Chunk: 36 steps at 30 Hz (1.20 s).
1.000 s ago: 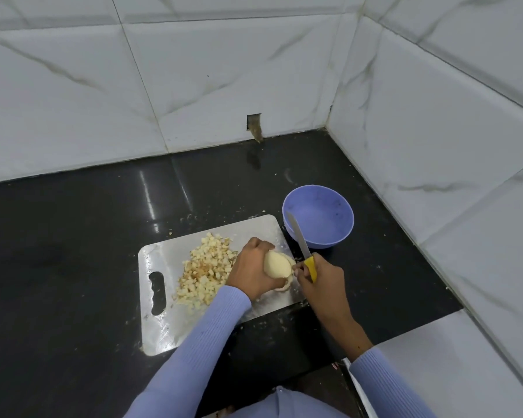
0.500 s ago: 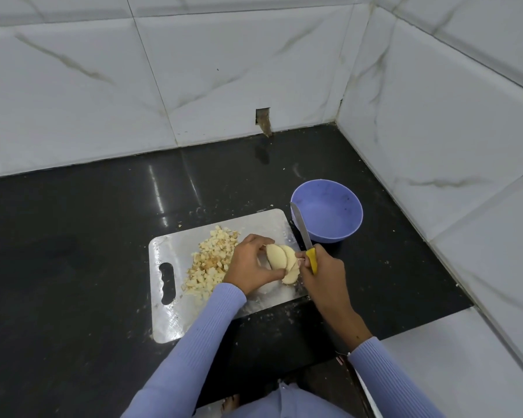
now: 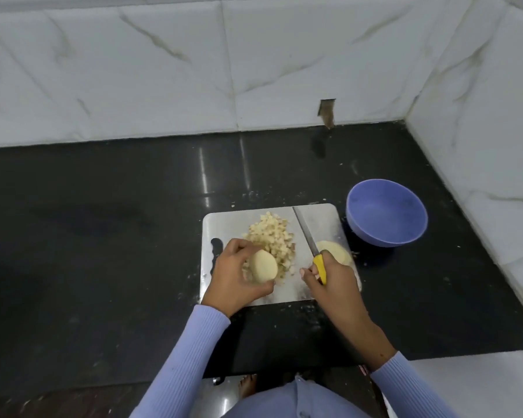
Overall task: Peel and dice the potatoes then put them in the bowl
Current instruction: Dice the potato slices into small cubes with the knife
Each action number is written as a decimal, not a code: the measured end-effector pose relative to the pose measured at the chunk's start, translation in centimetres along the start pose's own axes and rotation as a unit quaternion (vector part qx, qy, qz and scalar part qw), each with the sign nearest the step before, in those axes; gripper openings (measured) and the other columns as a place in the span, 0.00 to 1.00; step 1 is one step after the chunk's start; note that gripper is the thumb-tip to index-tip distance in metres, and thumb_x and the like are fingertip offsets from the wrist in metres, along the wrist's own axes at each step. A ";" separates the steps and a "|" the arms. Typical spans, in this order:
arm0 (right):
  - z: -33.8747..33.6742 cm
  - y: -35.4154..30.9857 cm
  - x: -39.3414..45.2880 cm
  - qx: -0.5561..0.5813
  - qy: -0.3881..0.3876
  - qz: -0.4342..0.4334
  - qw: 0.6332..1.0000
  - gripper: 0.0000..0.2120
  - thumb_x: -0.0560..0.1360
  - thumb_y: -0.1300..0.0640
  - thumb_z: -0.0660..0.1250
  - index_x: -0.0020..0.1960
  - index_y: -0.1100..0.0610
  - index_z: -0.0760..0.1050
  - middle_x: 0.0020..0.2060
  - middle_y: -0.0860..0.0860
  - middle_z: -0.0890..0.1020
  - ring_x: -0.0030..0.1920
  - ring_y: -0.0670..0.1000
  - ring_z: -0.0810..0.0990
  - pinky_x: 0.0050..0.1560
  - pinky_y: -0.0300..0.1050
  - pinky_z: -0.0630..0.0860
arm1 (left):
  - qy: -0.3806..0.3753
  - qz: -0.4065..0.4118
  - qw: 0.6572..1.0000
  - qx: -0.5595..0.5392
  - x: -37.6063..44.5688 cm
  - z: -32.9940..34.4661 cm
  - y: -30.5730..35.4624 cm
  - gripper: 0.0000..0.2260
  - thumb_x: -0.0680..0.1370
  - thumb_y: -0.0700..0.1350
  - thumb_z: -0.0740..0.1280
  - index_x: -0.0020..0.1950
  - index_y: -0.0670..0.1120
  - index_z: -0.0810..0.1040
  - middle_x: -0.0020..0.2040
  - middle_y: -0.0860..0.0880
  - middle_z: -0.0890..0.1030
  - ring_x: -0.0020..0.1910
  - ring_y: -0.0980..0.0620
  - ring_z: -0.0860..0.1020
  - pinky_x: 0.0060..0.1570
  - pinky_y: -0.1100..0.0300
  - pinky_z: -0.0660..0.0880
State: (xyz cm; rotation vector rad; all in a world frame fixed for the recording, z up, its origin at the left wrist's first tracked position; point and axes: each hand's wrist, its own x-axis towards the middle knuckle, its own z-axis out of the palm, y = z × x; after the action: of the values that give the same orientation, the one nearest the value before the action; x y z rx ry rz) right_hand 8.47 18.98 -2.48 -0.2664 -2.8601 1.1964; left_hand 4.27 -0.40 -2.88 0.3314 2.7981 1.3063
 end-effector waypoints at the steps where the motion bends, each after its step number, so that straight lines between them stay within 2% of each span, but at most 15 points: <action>1: 0.6 -0.3 -0.2 -0.004 -0.020 -0.012 1.000 0.12 0.76 0.53 0.67 0.40 0.55 0.67 0.31 0.48 0.75 0.31 0.48 0.75 0.32 0.44 0.70 | 0.006 -0.015 1.000 0.016 -0.8 -0.7 -0.9 0.29 0.59 0.46 0.80 0.60 0.45 0.80 0.53 0.52 0.73 0.53 0.57 0.73 0.52 0.80 0.63; 2: 1.0 -0.6 -0.3 -0.009 -0.039 -0.024 0.999 0.13 0.76 0.51 0.67 0.40 0.55 0.66 0.30 0.47 0.74 0.31 0.48 0.75 0.31 0.43 0.68 | 0.009 -0.026 0.999 0.031 -1.4 -1.1 -1.5 0.30 0.60 0.47 0.80 0.61 0.44 0.79 0.54 0.52 0.73 0.54 0.56 0.73 0.54 0.77 0.65; 5: 2.2 -1.2 -0.8 -0.038 -0.083 -0.053 0.994 0.13 0.78 0.48 0.63 0.42 0.55 0.64 0.29 0.46 0.71 0.30 0.46 0.73 0.28 0.39 0.63 | -0.006 -0.068 0.995 0.074 -2.9 -2.2 -3.1 0.31 0.62 0.48 0.78 0.64 0.44 0.78 0.56 0.52 0.71 0.57 0.53 0.72 0.61 0.60 0.70; 7: 3.0 -1.5 -1.0 -0.057 -0.101 -0.065 0.991 0.13 0.79 0.47 0.61 0.43 0.55 0.64 0.28 0.46 0.69 0.29 0.45 0.70 0.27 0.38 0.60 | -0.018 -0.083 0.992 0.098 -3.5 -2.4 -3.9 0.32 0.63 0.49 0.78 0.65 0.44 0.76 0.57 0.51 0.70 0.58 0.51 0.71 0.62 0.56 0.71; 10: 3.6 -2.0 -1.3 -0.077 -0.129 -0.077 0.986 0.11 0.81 0.49 0.57 0.44 0.54 0.64 0.29 0.46 0.70 0.30 0.45 0.70 0.27 0.38 0.61 | -0.022 -0.088 0.988 0.122 -4.1 -2.2 -4.5 0.32 0.65 0.51 0.76 0.67 0.45 0.75 0.59 0.49 0.70 0.60 0.50 0.70 0.62 0.56 0.69; 13: 3.9 -2.7 -1.7 -0.095 -0.166 -0.085 0.978 0.09 0.82 0.51 0.54 0.46 0.55 0.66 0.32 0.49 0.73 0.33 0.49 0.74 0.32 0.45 0.67 | -0.014 -0.083 0.988 0.131 -4.5 -2.0 -5.0 0.29 0.67 0.53 0.75 0.66 0.45 0.75 0.62 0.48 0.70 0.62 0.49 0.69 0.62 0.56 0.68; 15: 4.1 -3.0 -1.9 -0.106 -0.191 -0.093 0.971 0.10 0.82 0.51 0.52 0.47 0.55 0.65 0.33 0.50 0.74 0.34 0.51 0.75 0.35 0.48 0.69 | 0.000 -0.067 0.989 0.130 -4.6 -1.8 -5.2 0.27 0.67 0.52 0.76 0.63 0.43 0.78 0.61 0.46 0.73 0.62 0.47 0.71 0.61 0.55 0.70; 21: 5.2 -4.0 -2.1 -0.186 -0.237 -0.105 0.948 0.14 0.83 0.48 0.47 0.55 0.56 0.66 0.34 0.50 0.73 0.35 0.53 0.73 0.36 0.48 0.68 | 0.035 -0.047 0.992 0.114 -5.9 -0.9 -6.0 0.21 0.64 0.47 0.80 0.54 0.41 0.83 0.63 0.42 0.77 0.61 0.41 0.76 0.59 0.49 0.74; 24: 5.4 -4.1 -2.7 -0.197 -0.250 -0.088 0.944 0.13 0.83 0.48 0.47 0.52 0.56 0.65 0.35 0.51 0.73 0.35 0.53 0.72 0.36 0.48 0.68 | 0.049 -0.037 0.991 0.117 -6.4 -1.0 -6.1 0.20 0.63 0.47 0.80 0.52 0.42 0.84 0.62 0.43 0.78 0.60 0.42 0.76 0.57 0.47 0.76; 26: 5.2 -3.6 -3.2 -0.202 -0.258 -0.076 0.942 0.11 0.83 0.48 0.47 0.49 0.54 0.62 0.34 0.51 0.73 0.35 0.54 0.73 0.37 0.49 0.69 | 0.057 -0.041 0.991 0.115 -6.5 -1.3 -6.1 0.22 0.64 0.48 0.80 0.55 0.42 0.83 0.63 0.44 0.78 0.60 0.42 0.77 0.58 0.49 0.75; 31: 4.5 -2.4 -3.3 -0.236 -0.235 -0.058 0.941 0.12 0.83 0.48 0.47 0.51 0.54 0.64 0.35 0.51 0.76 0.36 0.54 0.76 0.37 0.48 0.71 | 0.051 -0.039 0.992 0.106 -6.5 -1.8 -6.3 0.22 0.65 0.48 0.79 0.55 0.41 0.82 0.63 0.45 0.77 0.60 0.44 0.77 0.59 0.53 0.71; 34: 4.2 -2.0 -4.5 -0.239 -0.248 -0.080 0.935 0.11 0.83 0.48 0.47 0.48 0.53 0.61 0.31 0.47 0.70 0.29 0.49 0.68 0.28 0.42 0.61 | 0.048 -0.037 0.993 0.098 -6.6 -2.0 -6.5 0.22 0.65 0.47 0.79 0.56 0.41 0.82 0.63 0.45 0.77 0.60 0.44 0.77 0.58 0.50 0.75; 36: 4.0 -1.8 -5.2 -0.241 -0.255 -0.079 0.933 0.11 0.83 0.48 0.47 0.47 0.53 0.61 0.29 0.46 0.67 0.28 0.48 0.64 0.27 0.41 0.58 | 0.046 -0.033 0.994 0.096 -6.6 -2.2 -6.6 0.22 0.65 0.47 0.79 0.56 0.41 0.82 0.62 0.44 0.77 0.60 0.44 0.77 0.57 0.47 0.76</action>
State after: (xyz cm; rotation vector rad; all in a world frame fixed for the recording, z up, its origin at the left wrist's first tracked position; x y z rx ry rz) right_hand 12.96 14.08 -3.86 0.3184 -3.5057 0.5766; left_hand 9.28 -7.56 -6.90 0.1867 2.9922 1.0676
